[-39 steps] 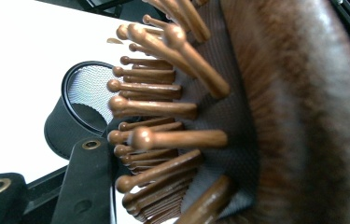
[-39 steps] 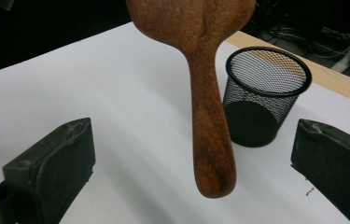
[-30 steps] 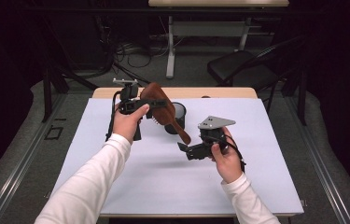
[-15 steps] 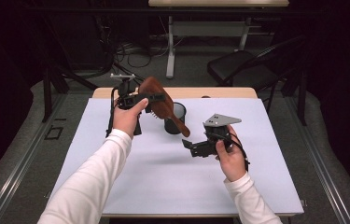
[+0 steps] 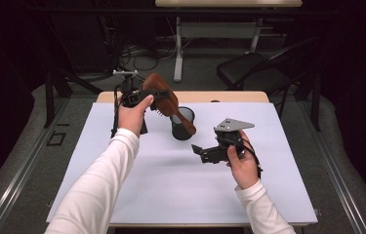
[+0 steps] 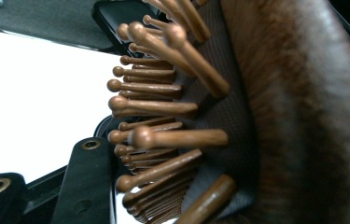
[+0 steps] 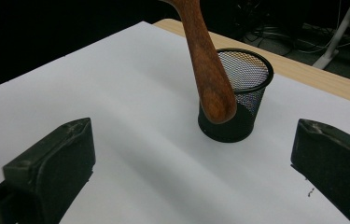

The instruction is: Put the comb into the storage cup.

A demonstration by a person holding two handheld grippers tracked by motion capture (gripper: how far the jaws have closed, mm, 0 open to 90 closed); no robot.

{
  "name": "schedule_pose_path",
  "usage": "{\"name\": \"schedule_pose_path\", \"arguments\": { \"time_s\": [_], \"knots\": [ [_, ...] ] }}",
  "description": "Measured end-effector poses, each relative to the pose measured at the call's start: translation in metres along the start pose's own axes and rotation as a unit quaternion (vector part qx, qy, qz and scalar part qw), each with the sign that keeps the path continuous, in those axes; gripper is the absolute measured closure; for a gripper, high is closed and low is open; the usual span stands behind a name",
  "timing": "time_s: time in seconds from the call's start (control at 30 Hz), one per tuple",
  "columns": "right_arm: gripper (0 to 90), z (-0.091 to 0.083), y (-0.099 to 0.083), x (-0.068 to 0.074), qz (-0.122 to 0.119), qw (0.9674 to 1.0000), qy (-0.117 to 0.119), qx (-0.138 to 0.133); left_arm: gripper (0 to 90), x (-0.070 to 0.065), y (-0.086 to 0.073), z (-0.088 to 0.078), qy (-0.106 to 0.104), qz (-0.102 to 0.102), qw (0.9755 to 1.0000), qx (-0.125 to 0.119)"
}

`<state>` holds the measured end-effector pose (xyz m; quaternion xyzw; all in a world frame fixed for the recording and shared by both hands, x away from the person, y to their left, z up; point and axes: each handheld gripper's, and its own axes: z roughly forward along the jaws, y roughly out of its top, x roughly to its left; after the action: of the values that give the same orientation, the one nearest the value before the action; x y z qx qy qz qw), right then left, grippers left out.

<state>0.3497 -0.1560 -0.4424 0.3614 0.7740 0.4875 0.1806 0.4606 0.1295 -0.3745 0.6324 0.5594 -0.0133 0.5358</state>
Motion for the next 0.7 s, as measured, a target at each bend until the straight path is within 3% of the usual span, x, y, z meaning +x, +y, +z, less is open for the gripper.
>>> {"name": "schedule_pose_path", "arguments": {
  "time_s": [0.7],
  "knots": [
    [0.0,-0.006,0.001,0.0,0.004,0.9999,-0.003,-0.012,48.4,-0.007,0.019,0.0,0.03,-0.004,0.9992,-0.024]
  ]
}}
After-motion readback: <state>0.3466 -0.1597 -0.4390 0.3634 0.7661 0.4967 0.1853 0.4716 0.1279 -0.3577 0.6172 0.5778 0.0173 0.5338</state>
